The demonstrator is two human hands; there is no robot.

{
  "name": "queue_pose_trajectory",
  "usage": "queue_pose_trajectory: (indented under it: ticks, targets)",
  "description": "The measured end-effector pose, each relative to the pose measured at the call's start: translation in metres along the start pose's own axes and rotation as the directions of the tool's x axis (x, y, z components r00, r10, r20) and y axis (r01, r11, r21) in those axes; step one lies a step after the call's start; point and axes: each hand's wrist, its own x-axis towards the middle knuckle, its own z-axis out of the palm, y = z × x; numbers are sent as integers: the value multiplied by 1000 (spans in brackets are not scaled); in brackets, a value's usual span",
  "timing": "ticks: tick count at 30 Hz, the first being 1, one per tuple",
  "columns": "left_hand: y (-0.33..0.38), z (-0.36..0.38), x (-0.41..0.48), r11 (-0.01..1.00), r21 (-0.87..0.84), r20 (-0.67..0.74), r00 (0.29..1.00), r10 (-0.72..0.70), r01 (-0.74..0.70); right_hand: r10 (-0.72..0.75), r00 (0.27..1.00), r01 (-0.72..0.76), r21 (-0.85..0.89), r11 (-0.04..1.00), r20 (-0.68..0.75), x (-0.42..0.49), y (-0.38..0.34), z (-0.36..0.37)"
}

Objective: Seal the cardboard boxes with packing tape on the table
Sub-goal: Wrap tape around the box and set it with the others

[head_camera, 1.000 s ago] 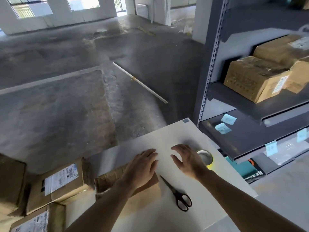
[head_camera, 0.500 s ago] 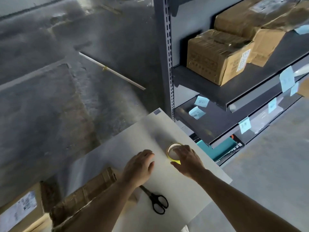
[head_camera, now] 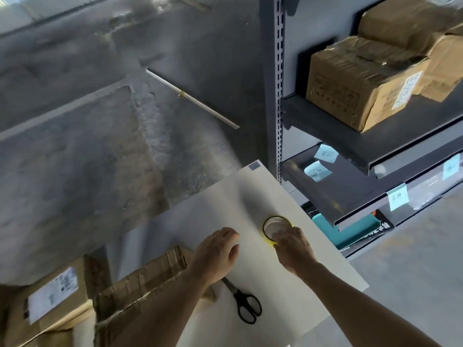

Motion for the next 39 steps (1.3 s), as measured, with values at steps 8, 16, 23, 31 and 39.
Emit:
queue_pose_trajectory:
  ticks: [8, 16, 23, 31, 39]
  targets:
    - [-11, -24, -12, 980, -168, -116, 985, -126, 106, -133, 965, 201, 312, 929, -224, 7, -41, -9]
    - [-43, -69, -44, 827, -482, -123, 912, -390, 289, -359, 779, 575, 356, 737, -514, -2, -116, -41]
    - [-69, -109, -93, 644, -719, -50, 905, -422, 261, -431, 761, 638, 438, 633, -486, -19, -179, -49]
    - [-120, -117, -154, 649, -744, -116, 926, -360, 159, -482, 778, 628, 482, 611, -402, -47, -248, -35]
    - [-142, -118, -206, 785, -619, -282, 926, -251, 25, -443, 810, 585, 478, 656, -383, -63, -294, -22]
